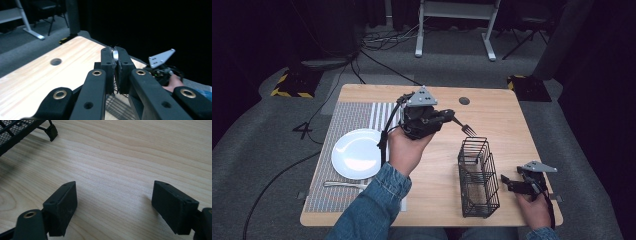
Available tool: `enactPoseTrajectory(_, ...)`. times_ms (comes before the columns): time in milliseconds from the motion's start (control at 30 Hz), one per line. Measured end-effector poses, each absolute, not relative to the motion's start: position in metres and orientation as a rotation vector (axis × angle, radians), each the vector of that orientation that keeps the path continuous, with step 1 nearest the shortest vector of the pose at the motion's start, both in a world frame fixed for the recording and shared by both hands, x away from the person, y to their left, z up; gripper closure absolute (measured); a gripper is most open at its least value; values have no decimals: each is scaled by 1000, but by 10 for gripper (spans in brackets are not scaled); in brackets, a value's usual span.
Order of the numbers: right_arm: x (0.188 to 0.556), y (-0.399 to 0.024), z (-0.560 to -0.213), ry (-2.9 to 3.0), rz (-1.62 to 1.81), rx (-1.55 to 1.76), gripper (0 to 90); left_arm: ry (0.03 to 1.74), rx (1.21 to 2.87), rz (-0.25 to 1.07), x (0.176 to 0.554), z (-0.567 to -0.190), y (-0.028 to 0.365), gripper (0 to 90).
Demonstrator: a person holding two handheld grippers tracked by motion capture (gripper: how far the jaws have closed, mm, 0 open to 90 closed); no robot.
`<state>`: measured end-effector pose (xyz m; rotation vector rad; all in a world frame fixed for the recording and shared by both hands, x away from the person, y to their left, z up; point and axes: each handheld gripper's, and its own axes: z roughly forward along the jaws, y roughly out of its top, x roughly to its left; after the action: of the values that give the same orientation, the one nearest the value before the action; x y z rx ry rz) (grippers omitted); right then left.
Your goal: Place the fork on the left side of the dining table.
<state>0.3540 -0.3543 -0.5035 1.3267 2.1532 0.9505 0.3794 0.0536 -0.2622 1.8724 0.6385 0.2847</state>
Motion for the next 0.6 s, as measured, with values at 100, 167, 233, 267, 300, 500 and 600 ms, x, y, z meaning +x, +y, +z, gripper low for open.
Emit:
enactPoseTrajectory(100, 354, -354, -504, 2153, 950, 1327, 207, 664, 1856, 327, 386, -260, 64, 865)
enactPoseTrajectory(167, 354, -354, -504, 2153, 951, 1328, 207, 679, 1845, 338, 393, -259, 70, 865)
enactPoseTrajectory(233, 354, -354, -504, 2153, 951, 1328, 207, 703, 1836, 350, 401, -260, 76, 865)
enactPoseTrajectory(267, 354, -354, -504, 2153, 951, 1328, 207, 713, 1832, 352, 405, -261, 79, 865)
enactPoseTrajectory(300, 354, -354, -504, 2153, 951, 1328, 207, 725, 1828, 348, 409, -261, 82, 865)
enactPoseTrajectory(500, 354, -354, -504, 2153, 951, 1328, 207, 823, 1803, 358, 436, -269, 110, 865)
enactPoseTrajectory(600, 354, -354, -504, 2153, 951, 1328, 207, 863, 1793, 383, 444, -272, 124, 865)
